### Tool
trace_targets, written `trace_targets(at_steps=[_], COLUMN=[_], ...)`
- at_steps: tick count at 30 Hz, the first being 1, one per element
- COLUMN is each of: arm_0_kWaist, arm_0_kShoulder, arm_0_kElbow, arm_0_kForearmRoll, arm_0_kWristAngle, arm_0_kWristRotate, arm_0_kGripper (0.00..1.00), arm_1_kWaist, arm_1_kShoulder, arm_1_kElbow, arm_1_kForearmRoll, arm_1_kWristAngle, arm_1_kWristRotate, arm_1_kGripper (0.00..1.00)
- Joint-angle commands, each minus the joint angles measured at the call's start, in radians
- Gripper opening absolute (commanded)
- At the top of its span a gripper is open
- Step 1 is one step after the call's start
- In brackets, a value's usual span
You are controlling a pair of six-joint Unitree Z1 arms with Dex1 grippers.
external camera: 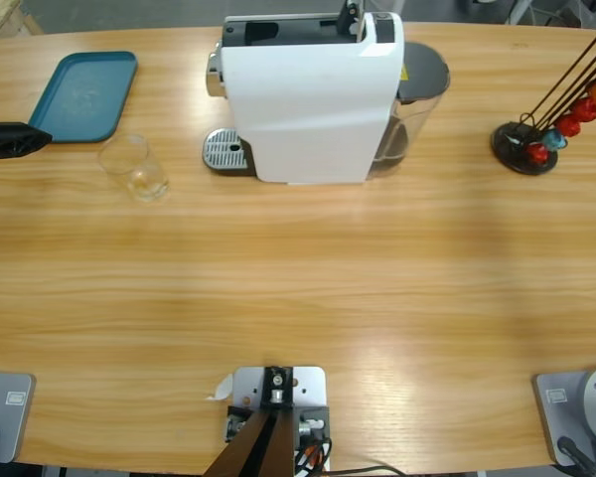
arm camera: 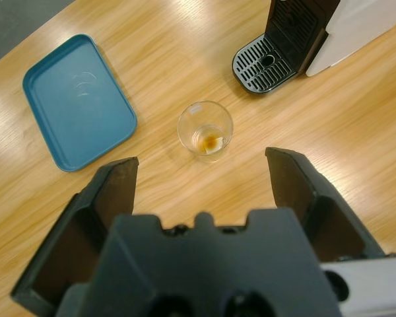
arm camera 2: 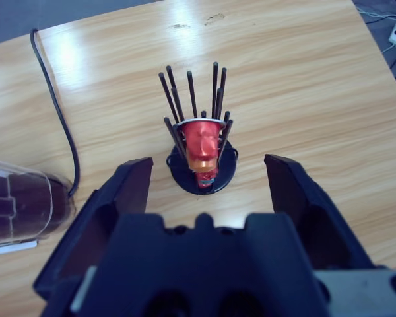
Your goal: Pour coffee
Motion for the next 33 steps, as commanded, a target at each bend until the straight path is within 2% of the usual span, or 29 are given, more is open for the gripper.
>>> trace_targets(at_steps=[1,13,15,19,21,33], arm_0_kWaist=[-0.008,-0.003,-0.003,-0.003,-0.003,-0.003], arm_0_kShoulder=[0.011,0.011,0.01,0.007,0.005,-0.003], arm_0_kElbow=[0.035,0.035,0.035,0.036,0.036,0.039], arm_0_kForearmRoll=[-0.01,-0.01,-0.01,-0.01,-0.01,-0.01], arm_0_kWristAngle=[0.021,0.024,0.024,0.026,0.029,0.036], arm_0_kWristRotate=[-0.005,-0.004,-0.004,-0.003,-0.003,-0.003], arm_0_kGripper=[0.83,0.83,0.83,0.83,0.83,0.83], arm_1_kWaist=[-0.021,-0.032,-0.032,-0.032,-0.032,-0.032], arm_1_kShoulder=[0.067,0.089,0.087,0.089,0.083,0.064], arm_1_kElbow=[-0.008,0.016,0.022,0.031,0.036,0.064], arm_1_kForearmRoll=[-0.029,-0.077,-0.082,-0.085,-0.084,-0.079], arm_1_kWristAngle=[0.029,0.013,0.012,0.011,0.003,-0.005], arm_1_kWristRotate=[-0.012,-0.013,-0.013,-0.011,-0.01,0.003], arm_1_kGripper=[0.757,0.748,0.706,0.701,0.632,0.637])
